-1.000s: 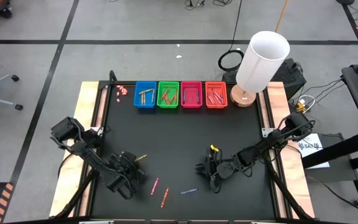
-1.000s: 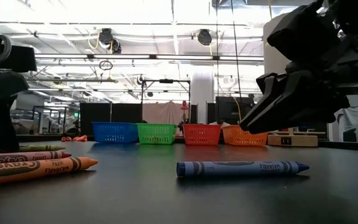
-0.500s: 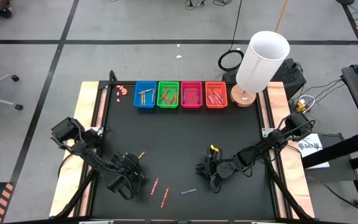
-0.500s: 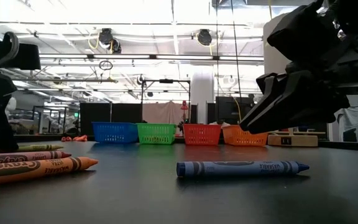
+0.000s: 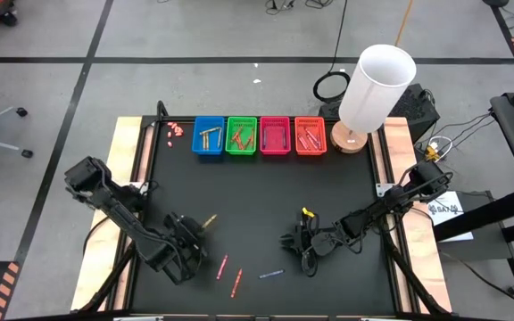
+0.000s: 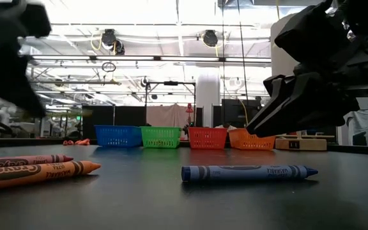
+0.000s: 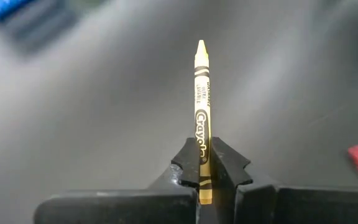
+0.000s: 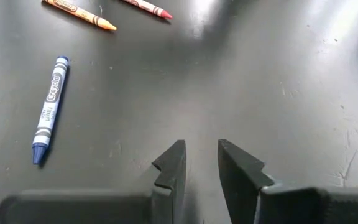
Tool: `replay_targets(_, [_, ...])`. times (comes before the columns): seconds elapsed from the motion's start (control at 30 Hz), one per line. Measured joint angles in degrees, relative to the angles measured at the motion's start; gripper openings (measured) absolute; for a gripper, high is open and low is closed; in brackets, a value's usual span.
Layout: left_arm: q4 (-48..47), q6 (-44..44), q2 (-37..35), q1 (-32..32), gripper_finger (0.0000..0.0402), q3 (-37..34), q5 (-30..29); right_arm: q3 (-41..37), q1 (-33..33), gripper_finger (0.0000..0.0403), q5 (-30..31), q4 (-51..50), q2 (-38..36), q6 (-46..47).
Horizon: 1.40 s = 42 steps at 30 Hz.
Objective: Sort crayons
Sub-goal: Put the yellow crayon into the blue bin
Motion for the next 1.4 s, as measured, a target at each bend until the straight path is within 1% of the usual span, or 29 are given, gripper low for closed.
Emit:
replay_targets(0.13, [3.8,11.5,-3.3,0.0,0.0012,0.0,-6.6,0.0,0.0,0.0080,0.0,0.0,0.0,0.0])
replay_targets(0.27, [7.2,25.8,-5.3,0.5,0.0012,0.0,-11.7,0.0,0.0,0.0080,0.0,0.0,0.0,0.0])
replay_targets(0.67, [16.1,74.6,-5.8,5.3,0.0012,0.1,-20.1,0.0,0.0,0.0080,0.0,0.0,0.0,0.0])
replay_targets(0.73, [17.7,82.4,-5.8,6.0,0.0012,0.1,-20.4,0.0,0.0,0.0080,0.0,0.0,0.0,0.0])
replay_targets(0.8, [19.0,88.3,-5.8,6.6,0.0012,0.1,-20.4,0.0,0.0,0.0080,0.0,0.0,0.0,0.0])
replay_targets(0.93, [20.8,94.0,-5.8,7.6,0.0012,0.1,-20.4,0.0,0.0,0.0080,0.0,0.0,0.0,0.0])
replay_targets(1.4, [21.0,94.0,-5.8,9.4,0.0012,0.1,-20.4,0.0,0.0,0.0080,0.0,0.0,0.0,1.1])
